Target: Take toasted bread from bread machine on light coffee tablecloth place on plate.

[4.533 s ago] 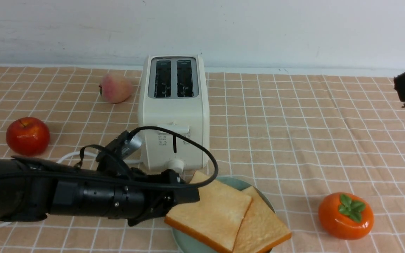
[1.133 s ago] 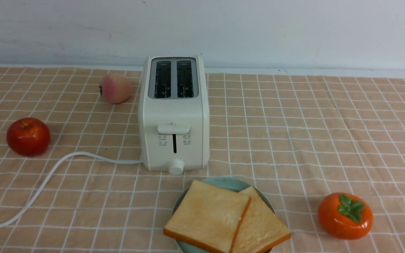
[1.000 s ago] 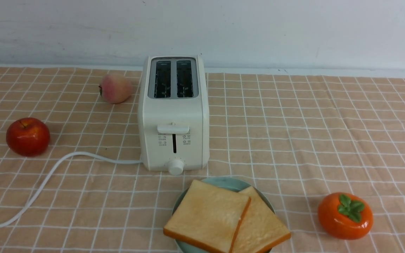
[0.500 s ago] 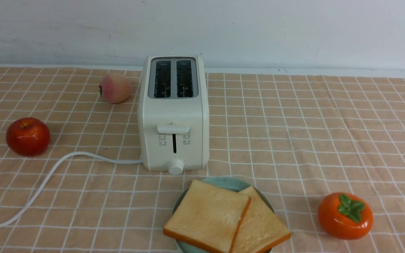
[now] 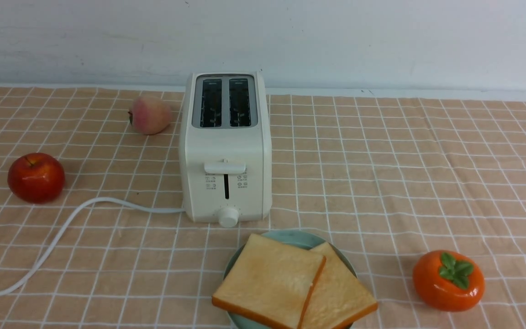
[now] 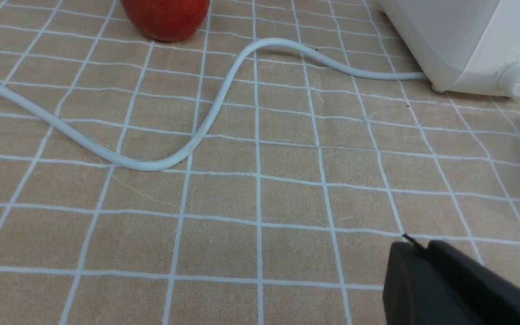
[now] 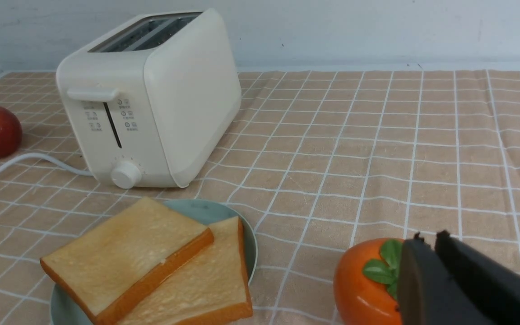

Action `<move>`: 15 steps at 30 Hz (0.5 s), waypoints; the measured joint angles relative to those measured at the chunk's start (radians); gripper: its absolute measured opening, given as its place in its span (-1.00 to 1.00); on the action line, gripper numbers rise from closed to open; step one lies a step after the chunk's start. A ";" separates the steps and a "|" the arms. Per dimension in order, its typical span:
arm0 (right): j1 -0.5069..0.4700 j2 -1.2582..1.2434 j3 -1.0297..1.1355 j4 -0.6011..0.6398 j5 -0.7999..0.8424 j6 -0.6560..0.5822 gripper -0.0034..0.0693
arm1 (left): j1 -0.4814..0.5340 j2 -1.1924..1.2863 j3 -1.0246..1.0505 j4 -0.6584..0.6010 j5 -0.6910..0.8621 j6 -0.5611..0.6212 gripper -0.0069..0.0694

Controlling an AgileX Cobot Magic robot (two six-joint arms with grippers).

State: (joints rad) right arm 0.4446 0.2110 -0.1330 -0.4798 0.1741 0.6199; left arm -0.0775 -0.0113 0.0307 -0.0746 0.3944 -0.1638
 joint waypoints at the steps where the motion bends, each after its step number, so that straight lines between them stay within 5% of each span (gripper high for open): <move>1: 0.000 0.000 0.000 0.000 0.000 0.000 -0.79 | 0.000 0.000 0.000 0.000 0.000 0.000 -0.74; 15: -0.103 -0.116 0.020 0.018 0.076 -0.045 -0.73 | 0.000 0.000 0.000 0.000 0.000 0.000 -0.70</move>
State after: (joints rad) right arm 0.3417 0.0952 -0.1132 -0.4621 0.2505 0.5751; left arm -0.0775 -0.0113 0.0307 -0.0746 0.3944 -0.1638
